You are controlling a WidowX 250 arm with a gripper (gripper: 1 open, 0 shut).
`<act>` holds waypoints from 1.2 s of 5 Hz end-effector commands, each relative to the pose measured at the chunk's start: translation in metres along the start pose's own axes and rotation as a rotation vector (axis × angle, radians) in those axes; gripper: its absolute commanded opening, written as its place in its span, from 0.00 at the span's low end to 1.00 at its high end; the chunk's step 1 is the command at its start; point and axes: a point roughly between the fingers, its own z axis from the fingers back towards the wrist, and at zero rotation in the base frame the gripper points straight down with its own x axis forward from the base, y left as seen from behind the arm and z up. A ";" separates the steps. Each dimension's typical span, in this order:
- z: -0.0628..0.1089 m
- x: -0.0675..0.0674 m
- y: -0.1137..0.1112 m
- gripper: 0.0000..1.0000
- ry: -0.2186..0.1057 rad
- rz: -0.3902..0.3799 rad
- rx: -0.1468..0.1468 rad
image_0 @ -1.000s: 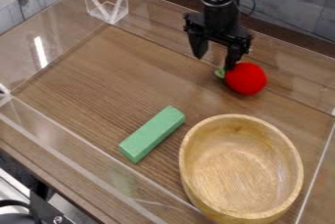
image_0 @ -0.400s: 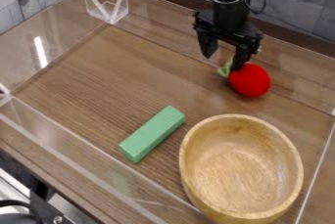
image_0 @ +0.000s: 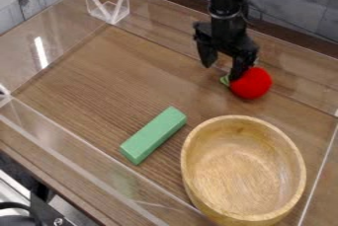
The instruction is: Move the red fruit to the right
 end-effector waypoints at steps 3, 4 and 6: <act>0.000 -0.007 -0.032 1.00 0.004 -0.061 0.004; -0.007 -0.010 -0.040 1.00 0.013 -0.068 0.007; -0.007 -0.011 -0.039 1.00 0.032 -0.078 0.003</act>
